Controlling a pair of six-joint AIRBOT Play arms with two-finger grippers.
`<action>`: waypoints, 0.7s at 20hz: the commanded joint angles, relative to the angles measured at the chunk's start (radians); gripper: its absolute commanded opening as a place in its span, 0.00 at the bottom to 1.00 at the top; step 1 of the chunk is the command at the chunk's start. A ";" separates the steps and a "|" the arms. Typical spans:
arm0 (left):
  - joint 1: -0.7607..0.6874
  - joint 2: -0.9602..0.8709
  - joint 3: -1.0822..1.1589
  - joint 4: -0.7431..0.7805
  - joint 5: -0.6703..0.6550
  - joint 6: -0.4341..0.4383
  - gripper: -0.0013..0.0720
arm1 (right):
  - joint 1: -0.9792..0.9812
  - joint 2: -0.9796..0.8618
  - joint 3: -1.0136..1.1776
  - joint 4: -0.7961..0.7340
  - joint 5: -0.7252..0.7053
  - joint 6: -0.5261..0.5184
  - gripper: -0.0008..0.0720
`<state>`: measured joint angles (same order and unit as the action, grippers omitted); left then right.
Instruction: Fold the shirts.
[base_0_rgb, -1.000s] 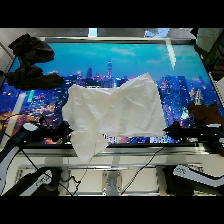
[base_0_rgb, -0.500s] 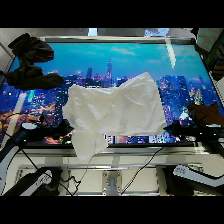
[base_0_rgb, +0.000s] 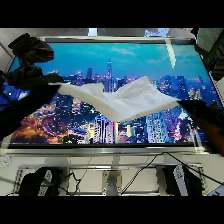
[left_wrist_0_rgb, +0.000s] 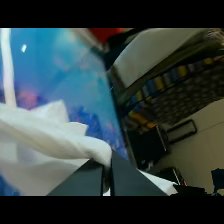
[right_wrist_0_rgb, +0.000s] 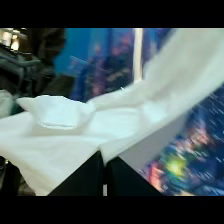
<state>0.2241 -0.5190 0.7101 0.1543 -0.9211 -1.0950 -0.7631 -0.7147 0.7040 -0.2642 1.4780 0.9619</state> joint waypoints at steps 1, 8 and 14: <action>0.001 0.248 0.186 0.054 0.189 -0.077 0.03 | -0.009 0.086 0.210 0.329 0.061 0.006 0.06; 0.001 0.245 0.541 0.803 0.019 -0.476 0.03 | -0.059 0.085 0.866 0.040 -0.124 0.020 0.06; -0.001 -0.121 0.541 0.758 -0.177 -0.397 0.03 | -0.059 -0.014 0.881 -0.204 -0.135 0.113 0.06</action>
<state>0.2241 -0.4759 1.2354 0.8795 -1.0237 -1.5188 -0.8200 -0.6769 1.5665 -0.3508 1.3632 1.0317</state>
